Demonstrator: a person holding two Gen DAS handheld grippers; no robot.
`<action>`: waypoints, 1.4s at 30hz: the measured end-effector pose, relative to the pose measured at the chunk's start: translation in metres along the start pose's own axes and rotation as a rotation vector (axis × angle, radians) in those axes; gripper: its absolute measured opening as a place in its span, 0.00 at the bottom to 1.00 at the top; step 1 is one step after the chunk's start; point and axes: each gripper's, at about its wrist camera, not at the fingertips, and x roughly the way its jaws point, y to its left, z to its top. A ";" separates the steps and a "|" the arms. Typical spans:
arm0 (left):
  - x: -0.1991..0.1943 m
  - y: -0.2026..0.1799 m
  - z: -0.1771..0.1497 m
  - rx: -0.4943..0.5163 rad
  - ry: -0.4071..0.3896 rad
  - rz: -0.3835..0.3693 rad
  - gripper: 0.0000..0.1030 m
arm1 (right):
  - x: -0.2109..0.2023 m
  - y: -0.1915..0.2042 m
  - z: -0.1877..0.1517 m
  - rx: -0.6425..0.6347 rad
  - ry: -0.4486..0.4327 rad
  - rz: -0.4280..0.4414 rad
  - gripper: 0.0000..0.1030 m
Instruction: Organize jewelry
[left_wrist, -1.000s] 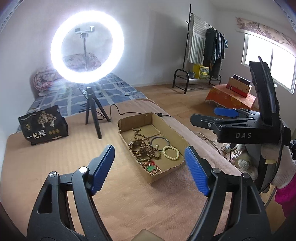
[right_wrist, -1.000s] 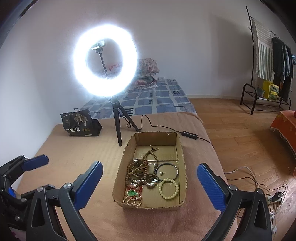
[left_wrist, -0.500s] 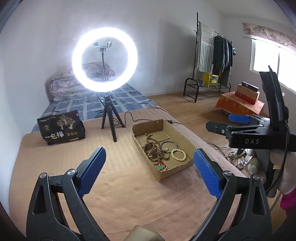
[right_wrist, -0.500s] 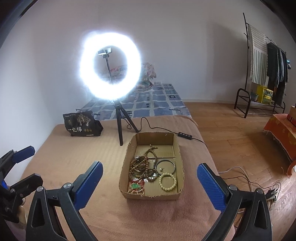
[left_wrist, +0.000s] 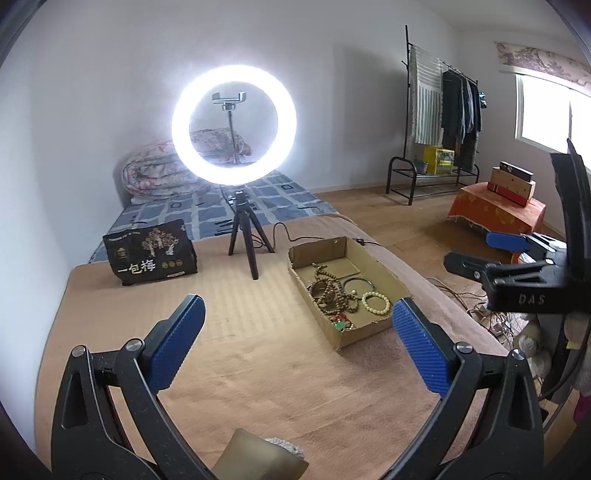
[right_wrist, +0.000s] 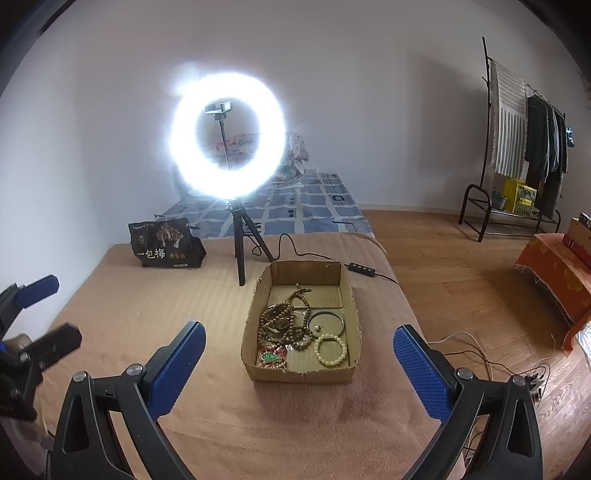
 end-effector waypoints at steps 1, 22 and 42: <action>-0.001 0.000 0.000 0.001 0.001 0.004 1.00 | -0.001 0.001 -0.001 0.000 0.000 0.001 1.00; -0.003 0.004 -0.002 -0.001 0.006 0.000 1.00 | 0.000 0.009 -0.010 -0.022 0.015 -0.016 1.00; -0.003 -0.001 -0.004 0.005 0.011 -0.010 1.00 | 0.004 0.010 -0.015 -0.025 0.017 -0.013 1.00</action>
